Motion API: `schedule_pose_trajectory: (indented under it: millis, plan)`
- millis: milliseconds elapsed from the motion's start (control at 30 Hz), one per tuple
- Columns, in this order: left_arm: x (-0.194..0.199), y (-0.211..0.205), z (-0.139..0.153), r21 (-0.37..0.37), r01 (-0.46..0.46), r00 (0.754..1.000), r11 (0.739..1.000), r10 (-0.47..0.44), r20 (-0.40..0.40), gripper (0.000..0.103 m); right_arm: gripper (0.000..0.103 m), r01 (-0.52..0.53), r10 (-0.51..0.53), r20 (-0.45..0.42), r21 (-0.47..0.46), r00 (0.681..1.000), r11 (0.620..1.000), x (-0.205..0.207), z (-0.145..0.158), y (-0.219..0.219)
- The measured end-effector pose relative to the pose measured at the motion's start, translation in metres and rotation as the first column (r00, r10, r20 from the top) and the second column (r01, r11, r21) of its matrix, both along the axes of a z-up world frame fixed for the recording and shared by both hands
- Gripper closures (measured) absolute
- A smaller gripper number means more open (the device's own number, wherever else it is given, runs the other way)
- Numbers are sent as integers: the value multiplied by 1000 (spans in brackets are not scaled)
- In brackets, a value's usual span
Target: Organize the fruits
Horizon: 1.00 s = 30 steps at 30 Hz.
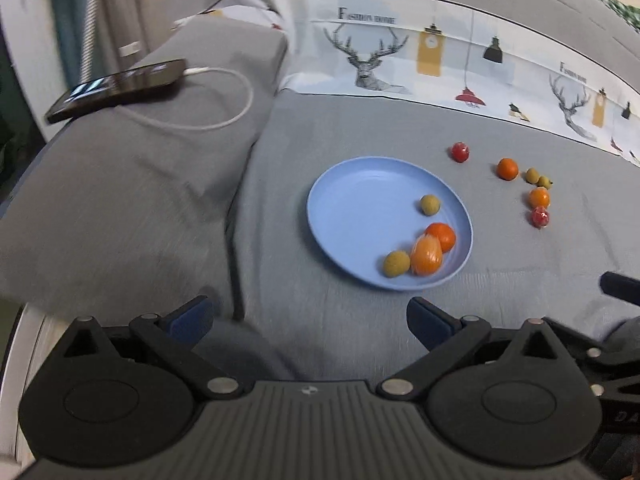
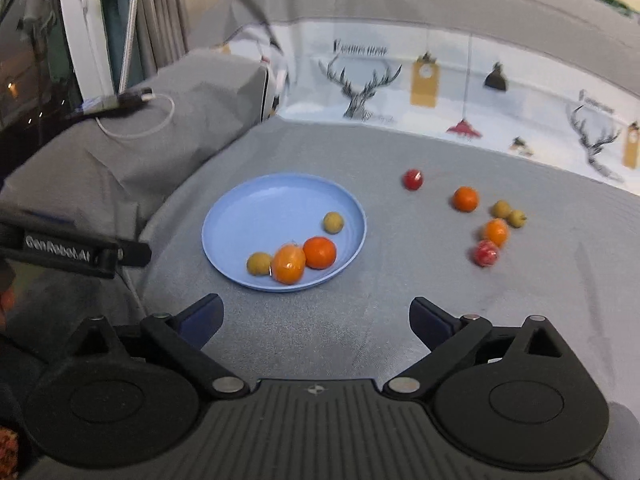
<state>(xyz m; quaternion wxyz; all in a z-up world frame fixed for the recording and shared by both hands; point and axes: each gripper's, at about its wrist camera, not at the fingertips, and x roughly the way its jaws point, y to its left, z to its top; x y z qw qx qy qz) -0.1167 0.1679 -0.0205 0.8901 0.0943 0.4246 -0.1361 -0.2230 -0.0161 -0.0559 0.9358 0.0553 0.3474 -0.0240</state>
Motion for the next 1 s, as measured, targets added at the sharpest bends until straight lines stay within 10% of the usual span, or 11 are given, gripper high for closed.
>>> schedule_pose_trajectory:
  millis: [1000]
  plan:
    - [-71,-8,39,-22,42,994,999,-39,101,0,1,-17,38,195,-112,980,994,-76,47,26]
